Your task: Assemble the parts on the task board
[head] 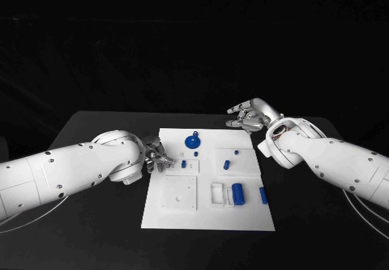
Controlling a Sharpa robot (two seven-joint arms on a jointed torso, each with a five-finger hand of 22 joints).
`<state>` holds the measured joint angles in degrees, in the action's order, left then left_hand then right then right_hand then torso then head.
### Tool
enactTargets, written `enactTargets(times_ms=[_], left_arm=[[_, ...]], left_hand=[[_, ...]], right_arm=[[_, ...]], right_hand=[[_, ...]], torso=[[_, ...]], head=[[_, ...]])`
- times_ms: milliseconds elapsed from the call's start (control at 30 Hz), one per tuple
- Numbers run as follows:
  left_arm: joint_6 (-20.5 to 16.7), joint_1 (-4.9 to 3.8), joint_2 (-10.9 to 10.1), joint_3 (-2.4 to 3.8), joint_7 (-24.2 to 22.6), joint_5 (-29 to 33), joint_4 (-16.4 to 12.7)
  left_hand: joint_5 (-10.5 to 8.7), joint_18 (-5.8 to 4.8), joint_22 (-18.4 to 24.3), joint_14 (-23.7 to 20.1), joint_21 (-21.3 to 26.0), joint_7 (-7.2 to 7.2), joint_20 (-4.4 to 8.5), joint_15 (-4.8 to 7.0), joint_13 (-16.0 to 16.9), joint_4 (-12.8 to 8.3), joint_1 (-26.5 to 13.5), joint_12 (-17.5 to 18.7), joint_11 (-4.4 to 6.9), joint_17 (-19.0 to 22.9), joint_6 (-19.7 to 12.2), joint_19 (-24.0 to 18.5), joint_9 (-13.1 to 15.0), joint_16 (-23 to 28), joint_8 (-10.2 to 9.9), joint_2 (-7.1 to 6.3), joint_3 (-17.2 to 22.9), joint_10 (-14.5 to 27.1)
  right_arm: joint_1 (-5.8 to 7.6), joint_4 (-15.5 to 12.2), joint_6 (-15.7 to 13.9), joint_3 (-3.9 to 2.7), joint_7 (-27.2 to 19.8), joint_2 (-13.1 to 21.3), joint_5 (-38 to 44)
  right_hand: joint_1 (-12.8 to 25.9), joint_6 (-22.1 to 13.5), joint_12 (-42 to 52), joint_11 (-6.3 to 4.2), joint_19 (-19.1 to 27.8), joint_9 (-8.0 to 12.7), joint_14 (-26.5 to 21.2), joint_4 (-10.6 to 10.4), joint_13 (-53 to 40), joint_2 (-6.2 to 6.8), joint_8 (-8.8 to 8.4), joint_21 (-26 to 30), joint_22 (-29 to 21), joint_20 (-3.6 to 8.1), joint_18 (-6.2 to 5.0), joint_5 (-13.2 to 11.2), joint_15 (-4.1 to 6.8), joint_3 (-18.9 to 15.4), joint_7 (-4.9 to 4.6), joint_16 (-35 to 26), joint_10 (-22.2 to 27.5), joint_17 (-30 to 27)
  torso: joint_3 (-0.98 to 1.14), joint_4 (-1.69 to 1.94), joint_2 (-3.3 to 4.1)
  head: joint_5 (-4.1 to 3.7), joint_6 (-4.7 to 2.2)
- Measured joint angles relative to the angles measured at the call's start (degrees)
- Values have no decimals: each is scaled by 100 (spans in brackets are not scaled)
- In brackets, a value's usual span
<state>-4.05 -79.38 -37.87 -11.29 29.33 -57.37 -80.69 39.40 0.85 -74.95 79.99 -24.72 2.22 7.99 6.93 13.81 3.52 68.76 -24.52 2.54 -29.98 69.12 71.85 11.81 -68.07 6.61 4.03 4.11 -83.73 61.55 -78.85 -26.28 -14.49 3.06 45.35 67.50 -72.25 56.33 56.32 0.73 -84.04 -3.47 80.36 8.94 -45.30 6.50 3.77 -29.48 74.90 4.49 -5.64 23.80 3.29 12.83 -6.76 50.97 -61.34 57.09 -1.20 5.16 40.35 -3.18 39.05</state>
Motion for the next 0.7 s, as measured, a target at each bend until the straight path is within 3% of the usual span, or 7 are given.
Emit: enactTargets(times_ms=[300, 700], left_arm=[[-5, 1, -135, 156, -126, 131, -92], [88, -10, -241, 243, -428, 661, -47]], left_hand=[[-55, 0, 1, -7, 0, -18, 0, -8, -5, -79, -31, 0, -1, 1, 18, 0, 9, 0, 0, -31, 47, 0], [-221, 0, 2, -7, 0, 3, 12, -11, -1, -169, -45, 0, -1, 1, 39, -12, 7, 0, -81, 67, 14, 1]], right_arm=[[-6, 8, 3, 0, 0, -4, 0], [-14, 17, 3, 0, -1, -2, -1]], right_hand=[[0, 0, 0, 0, 0, 0, 0, 0, 0, 0, 0, 0, 0, 0, 0, 0, 0, 0, 0, 0, 0, 0], [0, 0, 0, 0, 0, 0, 0, 0, 0, 0, 0, -23, 0, 0, 0, 0, 0, 0, 0, 0, 0, 0]], torso=[[-3, 1, 1], [-7, 1, 6]], head=[[12, -16], [8, -7]])
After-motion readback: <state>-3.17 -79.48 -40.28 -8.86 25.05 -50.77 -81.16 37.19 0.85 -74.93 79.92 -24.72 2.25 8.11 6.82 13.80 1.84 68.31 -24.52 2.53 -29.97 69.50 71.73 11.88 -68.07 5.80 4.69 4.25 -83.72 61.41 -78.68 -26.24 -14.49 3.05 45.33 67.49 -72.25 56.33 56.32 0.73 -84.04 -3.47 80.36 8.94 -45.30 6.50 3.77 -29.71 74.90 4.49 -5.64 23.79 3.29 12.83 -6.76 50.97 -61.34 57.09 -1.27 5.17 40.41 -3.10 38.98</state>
